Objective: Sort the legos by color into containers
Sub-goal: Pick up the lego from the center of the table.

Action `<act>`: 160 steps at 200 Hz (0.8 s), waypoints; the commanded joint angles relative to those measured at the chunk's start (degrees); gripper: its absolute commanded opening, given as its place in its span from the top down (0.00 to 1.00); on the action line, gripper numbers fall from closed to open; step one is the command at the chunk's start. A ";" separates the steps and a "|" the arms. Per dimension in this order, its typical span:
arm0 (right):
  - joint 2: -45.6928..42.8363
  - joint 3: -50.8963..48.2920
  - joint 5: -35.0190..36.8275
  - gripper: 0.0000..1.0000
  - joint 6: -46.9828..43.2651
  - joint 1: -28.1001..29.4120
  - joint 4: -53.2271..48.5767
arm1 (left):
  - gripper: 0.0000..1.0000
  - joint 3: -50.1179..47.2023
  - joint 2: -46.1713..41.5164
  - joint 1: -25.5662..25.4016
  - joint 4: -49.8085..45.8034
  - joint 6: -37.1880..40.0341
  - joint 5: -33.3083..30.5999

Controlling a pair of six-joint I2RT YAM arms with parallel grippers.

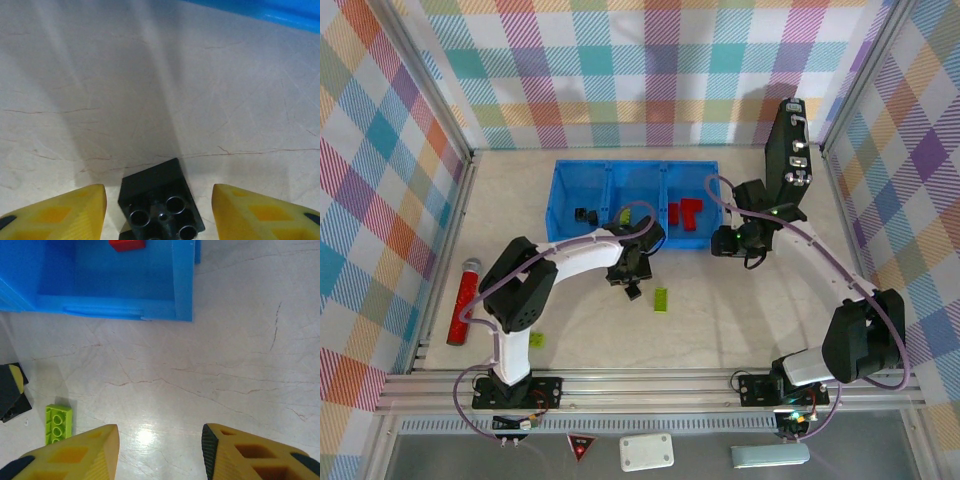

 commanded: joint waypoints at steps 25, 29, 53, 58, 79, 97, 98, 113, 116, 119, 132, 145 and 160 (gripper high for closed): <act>-1.36 -1.34 -1.99 0.51 -0.90 -0.42 0.93 | 0.50 0.09 1.85 -1.75 0.38 -1.86 1.47; -1.38 -1.33 -2.07 0.51 -0.84 -0.46 0.95 | 0.50 0.07 1.84 -1.78 0.30 -1.85 1.39; -1.54 -1.34 -2.17 0.51 -0.88 -0.50 1.02 | 0.54 -0.01 1.72 -1.99 -0.05 -1.95 1.26; -1.54 -1.31 -2.17 0.51 -0.84 -0.44 1.09 | 0.55 -0.03 1.76 -2.02 -0.06 -1.91 1.30; -1.45 -1.31 -2.38 0.51 -0.89 -0.43 1.11 | 0.58 -0.15 1.67 -2.06 -0.15 -1.87 1.31; -1.52 -1.40 -2.35 0.51 -0.86 -0.47 1.00 | 0.61 -0.27 1.63 -2.10 -0.26 -1.65 1.11; -1.53 -1.41 -2.35 0.51 -0.84 -0.44 1.01 | 0.61 -0.28 1.58 -2.12 -0.25 -1.62 1.12; -1.45 -1.42 -2.26 0.51 -0.83 -0.46 1.08 | 0.63 -0.12 1.45 -2.11 -0.60 -1.30 0.80; -1.45 -1.42 -2.32 0.51 -0.83 -0.48 1.03 | 0.63 -0.01 1.39 -2.09 -0.66 -1.19 0.75; -1.46 -1.42 -2.30 0.51 -0.89 -0.42 1.02 | 0.64 0.03 1.37 -2.10 -0.72 -0.98 0.67; -1.52 -1.42 -2.24 0.51 -0.85 -0.42 1.02 | 0.65 0.57 1.08 -2.09 -1.30 0.17 0.24; -1.54 -1.34 -2.26 0.51 -0.91 -0.45 0.85 | 0.65 0.98 0.69 -2.05 -2.04 0.80 -0.64; -1.71 -1.42 -2.33 0.51 -0.87 -0.47 0.78 | 0.66 1.38 -0.09 -2.08 -2.56 1.93 -1.34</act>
